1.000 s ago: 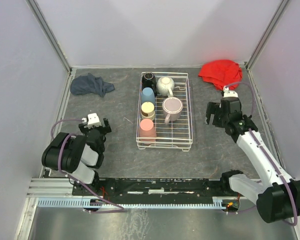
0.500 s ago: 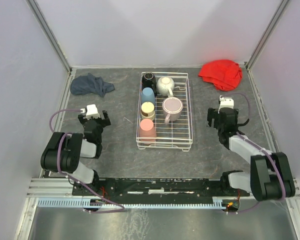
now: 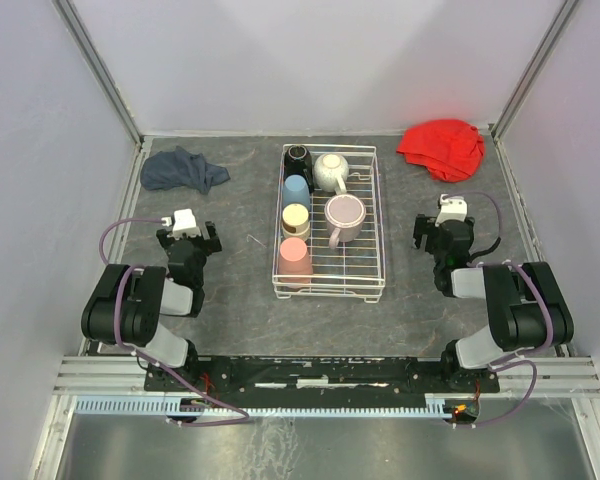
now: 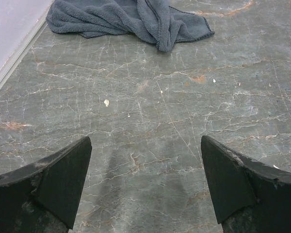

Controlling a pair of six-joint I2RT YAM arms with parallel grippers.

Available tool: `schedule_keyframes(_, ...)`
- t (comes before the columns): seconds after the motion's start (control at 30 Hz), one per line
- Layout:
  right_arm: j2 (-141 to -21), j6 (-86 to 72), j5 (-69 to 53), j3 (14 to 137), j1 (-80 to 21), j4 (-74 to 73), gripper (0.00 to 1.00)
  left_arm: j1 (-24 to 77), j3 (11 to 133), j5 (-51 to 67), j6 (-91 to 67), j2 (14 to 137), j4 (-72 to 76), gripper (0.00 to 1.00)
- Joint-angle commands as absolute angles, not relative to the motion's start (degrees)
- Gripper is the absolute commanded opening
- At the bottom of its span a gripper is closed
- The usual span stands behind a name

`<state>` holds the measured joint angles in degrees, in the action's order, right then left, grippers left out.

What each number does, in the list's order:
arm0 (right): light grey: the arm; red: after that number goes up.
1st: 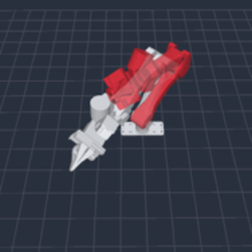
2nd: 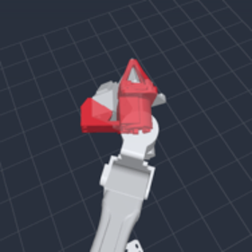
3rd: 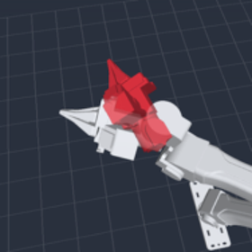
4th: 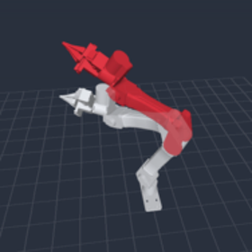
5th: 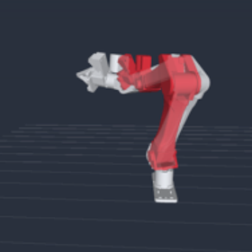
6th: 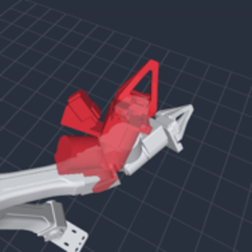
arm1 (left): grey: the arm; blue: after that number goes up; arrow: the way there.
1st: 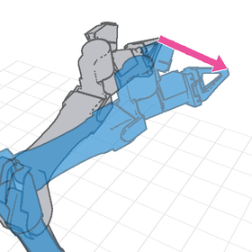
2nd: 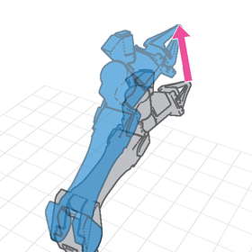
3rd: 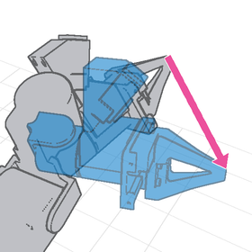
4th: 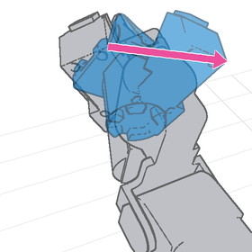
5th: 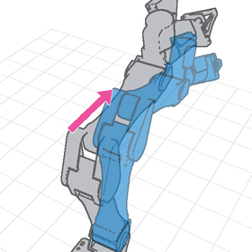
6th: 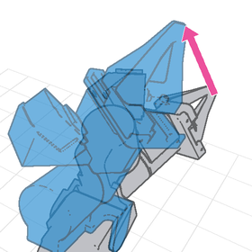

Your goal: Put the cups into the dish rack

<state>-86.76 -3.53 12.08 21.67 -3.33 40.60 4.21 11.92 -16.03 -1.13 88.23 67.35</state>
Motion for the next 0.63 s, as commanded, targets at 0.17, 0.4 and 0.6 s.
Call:
schedule_keyframes(0.17, -86.1, -3.0, 11.4, 21.9, -3.2, 47.4, 1.0, 4.0, 12.5, -15.8, -1.4, 87.1, 69.4, 0.99)
schedule_keyframes(0.4, -86.1, -3.0, 11.3, 21.9, -3.2, 47.4, 1.0, 4.0, 12.5, -15.8, -1.4, 87.2, 69.4, 0.99)
schedule_keyframes(0.6, -86.3, -3.1, 11.2, 21.8, -3.2, 47.6, 1.0, 4.1, 12.5, -15.8, -1.4, 87.1, 69.4, 0.99)
